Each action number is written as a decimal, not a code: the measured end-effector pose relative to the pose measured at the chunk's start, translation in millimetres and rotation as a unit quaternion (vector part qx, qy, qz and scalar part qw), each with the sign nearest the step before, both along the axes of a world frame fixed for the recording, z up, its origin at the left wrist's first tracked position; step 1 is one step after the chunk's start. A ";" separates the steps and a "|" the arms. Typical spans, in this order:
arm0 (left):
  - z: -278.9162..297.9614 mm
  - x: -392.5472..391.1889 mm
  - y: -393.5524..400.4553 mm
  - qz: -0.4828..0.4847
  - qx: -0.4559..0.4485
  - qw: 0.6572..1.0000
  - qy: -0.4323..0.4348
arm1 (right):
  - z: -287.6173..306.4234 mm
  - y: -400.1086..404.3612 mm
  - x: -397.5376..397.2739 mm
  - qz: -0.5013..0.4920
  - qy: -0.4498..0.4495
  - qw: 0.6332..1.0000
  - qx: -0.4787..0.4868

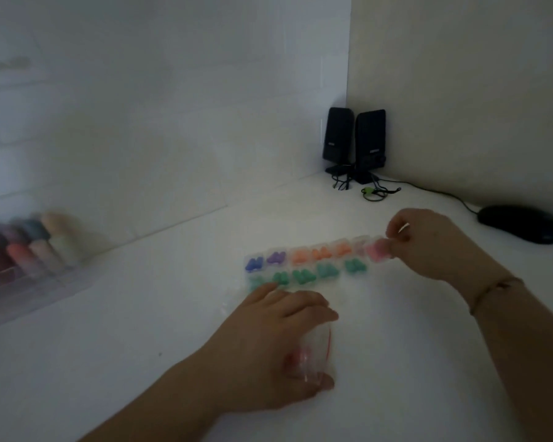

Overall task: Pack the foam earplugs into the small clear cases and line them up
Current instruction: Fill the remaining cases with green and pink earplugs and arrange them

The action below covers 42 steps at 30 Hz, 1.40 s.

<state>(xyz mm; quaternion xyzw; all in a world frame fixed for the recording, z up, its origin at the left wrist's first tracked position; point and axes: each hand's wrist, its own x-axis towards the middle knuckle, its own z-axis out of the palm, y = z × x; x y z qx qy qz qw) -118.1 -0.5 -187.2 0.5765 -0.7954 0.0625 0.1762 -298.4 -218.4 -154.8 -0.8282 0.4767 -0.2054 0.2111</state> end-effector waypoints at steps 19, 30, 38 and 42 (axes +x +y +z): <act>46.9 -36.6 -68.2 0.027 0.057 0.998 0.029 | 14.7 -38.5 -50.2 -0.187 -0.175 0.963 -0.086; 36.8 -101.5 -197.0 -0.003 0.124 0.989 -0.076 | 1.1 -56.4 -71.9 -0.294 -0.310 0.903 -0.052; 35.2 -109.5 -197.9 0.012 0.099 0.993 -0.058 | 6.3 -56.1 -67.7 -0.263 -0.304 0.913 -0.068; 54.5 -85.7 -176.6 0.037 0.108 0.987 0.109 | 16.6 -41.0 -50.2 -0.063 -0.248 0.962 -0.091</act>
